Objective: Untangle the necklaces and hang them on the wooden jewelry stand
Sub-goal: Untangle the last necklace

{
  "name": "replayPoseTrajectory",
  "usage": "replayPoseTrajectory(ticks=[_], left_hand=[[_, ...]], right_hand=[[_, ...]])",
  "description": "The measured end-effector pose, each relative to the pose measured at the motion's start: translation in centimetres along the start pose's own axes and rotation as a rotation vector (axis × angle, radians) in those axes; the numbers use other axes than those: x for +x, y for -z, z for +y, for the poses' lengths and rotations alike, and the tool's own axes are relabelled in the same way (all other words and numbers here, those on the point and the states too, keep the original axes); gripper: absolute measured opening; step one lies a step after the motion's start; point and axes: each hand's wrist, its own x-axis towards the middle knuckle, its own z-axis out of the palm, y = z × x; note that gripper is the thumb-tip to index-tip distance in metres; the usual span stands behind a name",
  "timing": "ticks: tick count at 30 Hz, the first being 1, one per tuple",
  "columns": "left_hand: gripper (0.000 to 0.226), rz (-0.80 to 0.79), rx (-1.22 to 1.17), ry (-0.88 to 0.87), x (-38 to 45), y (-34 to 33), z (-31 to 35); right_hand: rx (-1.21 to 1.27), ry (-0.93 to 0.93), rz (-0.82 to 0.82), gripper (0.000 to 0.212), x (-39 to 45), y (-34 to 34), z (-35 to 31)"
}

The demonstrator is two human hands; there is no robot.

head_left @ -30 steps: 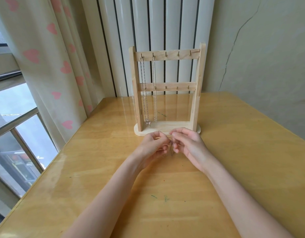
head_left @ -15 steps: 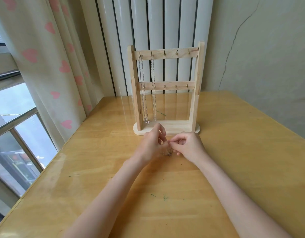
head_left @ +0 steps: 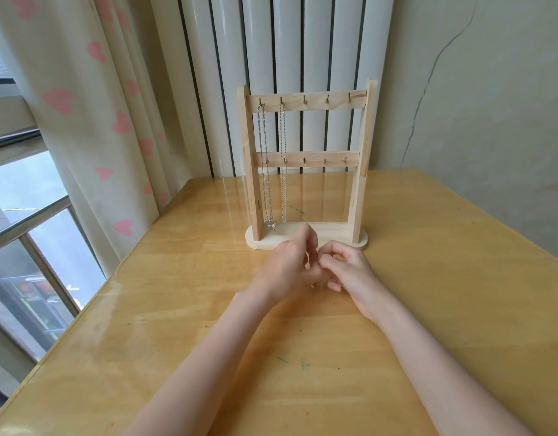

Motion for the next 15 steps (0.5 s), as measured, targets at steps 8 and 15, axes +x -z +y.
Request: replayPoseTrajectory(ticks=[8, 15], left_hand=[[0.03, 0.067, -0.493, 0.279, -0.2, 0.7, -0.1], [0.02, -0.026, -0.537, 0.328, -0.3, -0.1, -0.3]], right_hand=[[-0.083, 0.066, -0.054, 0.017, 0.1, 0.3, -0.6], [-0.028, -0.005, -0.096, 0.018, 0.0, 0.2, -0.1]])
